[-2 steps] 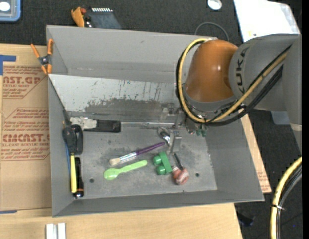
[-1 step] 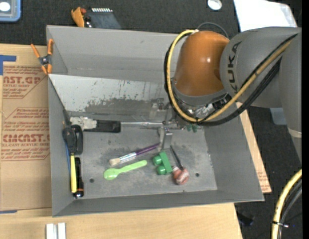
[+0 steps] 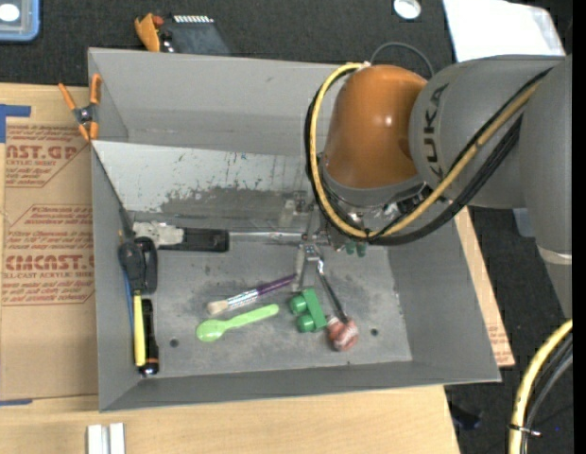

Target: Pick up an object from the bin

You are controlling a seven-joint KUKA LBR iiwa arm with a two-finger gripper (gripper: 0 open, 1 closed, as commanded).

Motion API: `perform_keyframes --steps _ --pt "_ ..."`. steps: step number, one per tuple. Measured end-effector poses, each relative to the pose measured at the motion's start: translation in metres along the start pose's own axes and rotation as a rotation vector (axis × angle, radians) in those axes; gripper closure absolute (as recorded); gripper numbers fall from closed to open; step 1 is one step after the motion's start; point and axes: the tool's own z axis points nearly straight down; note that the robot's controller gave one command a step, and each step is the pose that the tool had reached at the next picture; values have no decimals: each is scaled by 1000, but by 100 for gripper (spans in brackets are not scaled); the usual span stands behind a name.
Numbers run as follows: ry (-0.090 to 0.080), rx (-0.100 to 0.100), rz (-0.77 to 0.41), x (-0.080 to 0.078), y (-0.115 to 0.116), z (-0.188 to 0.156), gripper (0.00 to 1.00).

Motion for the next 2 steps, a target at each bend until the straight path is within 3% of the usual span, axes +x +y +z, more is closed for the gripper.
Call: perform_keyframes --steps 1,2 --pt "-6 2 15 -2 4 15 0" --pt "5 0 -158 12 39 39 0"
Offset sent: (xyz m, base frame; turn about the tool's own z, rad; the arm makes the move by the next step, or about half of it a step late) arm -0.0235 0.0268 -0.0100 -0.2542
